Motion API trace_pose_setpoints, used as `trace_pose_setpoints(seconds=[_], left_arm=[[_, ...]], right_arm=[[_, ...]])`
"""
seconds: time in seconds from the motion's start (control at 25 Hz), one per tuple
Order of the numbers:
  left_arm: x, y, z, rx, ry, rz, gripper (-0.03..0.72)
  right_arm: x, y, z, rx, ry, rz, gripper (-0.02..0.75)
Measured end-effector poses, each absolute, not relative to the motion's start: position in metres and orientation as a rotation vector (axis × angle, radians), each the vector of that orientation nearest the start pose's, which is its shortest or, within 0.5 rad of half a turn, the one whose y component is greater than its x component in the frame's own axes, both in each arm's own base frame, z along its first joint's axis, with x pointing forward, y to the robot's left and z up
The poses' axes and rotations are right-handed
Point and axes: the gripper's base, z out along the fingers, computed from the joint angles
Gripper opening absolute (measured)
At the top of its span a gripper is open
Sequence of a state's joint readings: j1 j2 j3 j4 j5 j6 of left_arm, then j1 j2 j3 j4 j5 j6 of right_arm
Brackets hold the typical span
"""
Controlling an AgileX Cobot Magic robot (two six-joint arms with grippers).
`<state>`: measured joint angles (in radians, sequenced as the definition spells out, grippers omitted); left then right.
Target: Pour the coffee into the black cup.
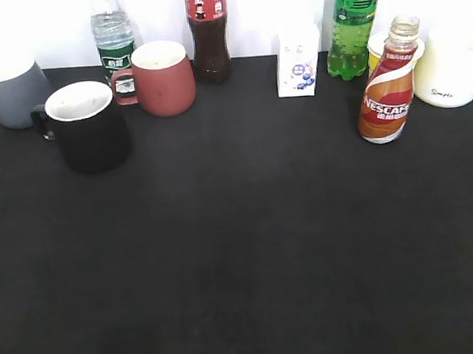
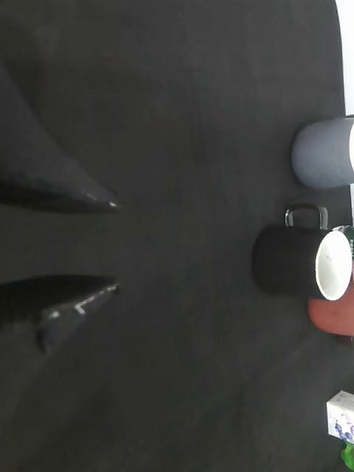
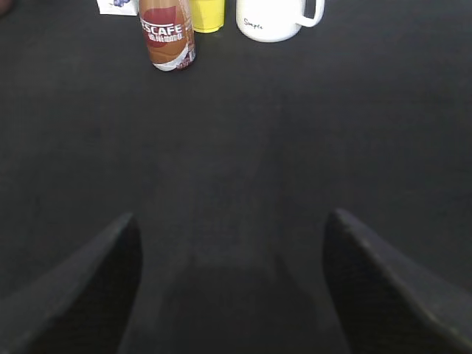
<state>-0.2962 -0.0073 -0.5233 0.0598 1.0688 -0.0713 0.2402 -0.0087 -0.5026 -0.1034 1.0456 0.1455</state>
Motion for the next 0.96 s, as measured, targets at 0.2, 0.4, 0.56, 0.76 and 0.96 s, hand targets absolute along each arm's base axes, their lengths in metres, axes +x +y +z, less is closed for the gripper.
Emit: trace_pose_setpoints(seconds=[0.2, 0.4, 0.56, 0.76, 0.96], left_arm=[[-0.0082, 0.0064, 0.2831, 0.116, 2.018, -0.095, 0.228], [-0.0090, 0.0052, 0.2831, -0.034, 2.020, -0.001, 0.228], [-0.0093, 0.0047, 0.2831, -0.086, 2.019, 0.032, 0.228], [-0.0093, 0.0047, 0.2831, -0.086, 2.019, 0.032, 0.228], [-0.0093, 0.0047, 0.2831, -0.086, 2.019, 0.032, 0.228]], right_arm=[[-0.0055, -0.0086, 0.2795, 0.070, 2.013, 0.021, 0.592], [-0.0062, -0.0081, 0.2795, 0.158, 2.008, -0.035, 0.590], [-0.0062, -0.0081, 0.2796, 0.157, 2.006, -0.035, 0.589], [-0.0062, -0.0081, 0.2796, 0.157, 2.006, -0.035, 0.589], [-0.0062, -0.0081, 0.2796, 0.158, 2.006, -0.034, 0.589]])
